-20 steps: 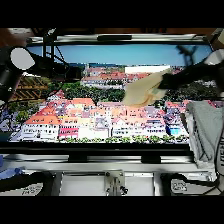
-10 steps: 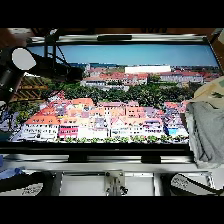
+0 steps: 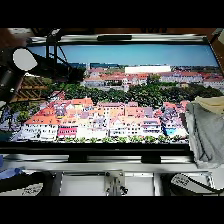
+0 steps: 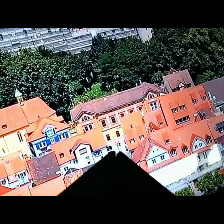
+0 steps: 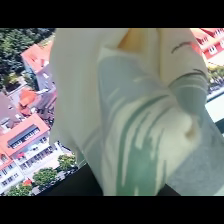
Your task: Fold the shirts.
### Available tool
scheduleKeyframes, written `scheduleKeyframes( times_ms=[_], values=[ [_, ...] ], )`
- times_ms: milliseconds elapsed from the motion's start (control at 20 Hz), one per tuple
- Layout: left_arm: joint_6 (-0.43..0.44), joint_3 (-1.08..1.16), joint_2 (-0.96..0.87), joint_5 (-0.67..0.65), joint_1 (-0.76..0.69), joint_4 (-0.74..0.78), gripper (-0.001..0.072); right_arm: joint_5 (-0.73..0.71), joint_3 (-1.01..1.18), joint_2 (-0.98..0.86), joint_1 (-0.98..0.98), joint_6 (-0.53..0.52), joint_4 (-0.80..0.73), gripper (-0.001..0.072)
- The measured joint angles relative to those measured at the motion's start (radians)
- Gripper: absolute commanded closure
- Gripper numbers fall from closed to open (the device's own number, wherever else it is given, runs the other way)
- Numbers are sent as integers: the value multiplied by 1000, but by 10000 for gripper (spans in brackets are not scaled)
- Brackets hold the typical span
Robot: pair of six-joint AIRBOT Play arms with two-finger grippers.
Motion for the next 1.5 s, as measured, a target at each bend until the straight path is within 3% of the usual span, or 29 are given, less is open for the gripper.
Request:
scheduleKeyframes(
  times_ms=[650,700,750,800,1050,1200,1450,1500],
  values=[
    [24,0,0,25,-1,0,680,32,-535,204,-8,44,-256,621],
    [24,0,0,25,-1,0,680,24,-564,208,-8,42,-269,453],
    [25,0,0,25,-1,0,680,16,-592,211,-8,39,-283,219],
    [25,0,0,25,-1,0,680,16,-614,212,-8,35,-299,196],
    [29,0,0,24,-1,0,681,-8,-639,216,-8,11,-391,196],
    [55,0,0,-4,-1,13,681,-36,-527,213,-3,13,-441,196],
    [39,0,-17,-108,-3,180,681,-290,-262,206,178,-1,-303,196],
    [28,0,-26,-145,-6,234,615,-339,-235,201,262,-5,-282,194]
  ],
)
